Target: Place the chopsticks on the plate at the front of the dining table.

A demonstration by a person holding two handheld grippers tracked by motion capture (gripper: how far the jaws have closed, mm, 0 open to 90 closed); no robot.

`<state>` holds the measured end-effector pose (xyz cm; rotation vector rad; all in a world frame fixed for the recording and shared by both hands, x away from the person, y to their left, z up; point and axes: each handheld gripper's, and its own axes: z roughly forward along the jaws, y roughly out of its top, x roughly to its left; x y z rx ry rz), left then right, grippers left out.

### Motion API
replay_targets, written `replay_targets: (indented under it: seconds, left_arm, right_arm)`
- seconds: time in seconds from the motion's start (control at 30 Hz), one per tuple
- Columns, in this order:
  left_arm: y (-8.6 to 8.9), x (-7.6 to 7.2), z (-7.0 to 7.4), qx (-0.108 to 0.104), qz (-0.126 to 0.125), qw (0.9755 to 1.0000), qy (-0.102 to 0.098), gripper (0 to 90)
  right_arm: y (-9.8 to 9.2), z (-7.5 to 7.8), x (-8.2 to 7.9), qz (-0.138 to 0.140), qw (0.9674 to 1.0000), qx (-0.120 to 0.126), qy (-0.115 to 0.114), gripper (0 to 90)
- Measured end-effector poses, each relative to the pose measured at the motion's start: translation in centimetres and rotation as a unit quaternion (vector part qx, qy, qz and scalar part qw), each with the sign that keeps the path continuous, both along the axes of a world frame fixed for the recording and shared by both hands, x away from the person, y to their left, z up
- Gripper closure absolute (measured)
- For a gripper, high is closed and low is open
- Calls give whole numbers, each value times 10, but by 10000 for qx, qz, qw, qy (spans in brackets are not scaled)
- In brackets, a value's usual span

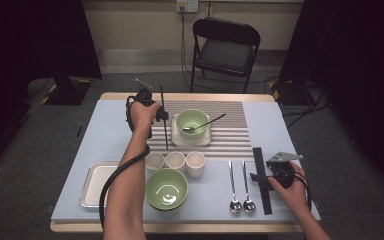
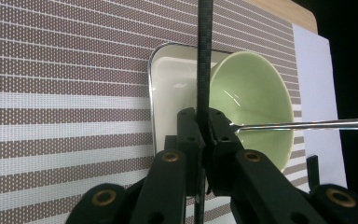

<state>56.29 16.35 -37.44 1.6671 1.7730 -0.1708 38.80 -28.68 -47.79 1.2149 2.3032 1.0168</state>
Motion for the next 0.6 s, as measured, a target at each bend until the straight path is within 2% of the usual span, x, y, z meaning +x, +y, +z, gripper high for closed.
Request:
replay_targets:
  seconds: [0.13,0.43,0.5,0.53,0.6]
  left_arm:
    - [2,1,-2,-65,25,10000,10,861]
    - [4,4,-7,5,29,10000,5,861]
    - [2,5,-9,-34,78,10000,34,861]
    - [3,5,-10,25,12,10000,36,861]
    - [1,6,-13,-68,98,9999,80,861]
  right_arm:
    - [0,0,0,4,10000,27,11,144]
    - [-1,0,0,3,10000,22,9,144]
    - [-1,0,0,3,10000,26,11,144]
    - [-1,0,0,2,10000,28,13,144]
    - [-1,0,0,-6,10000,42,24,144]
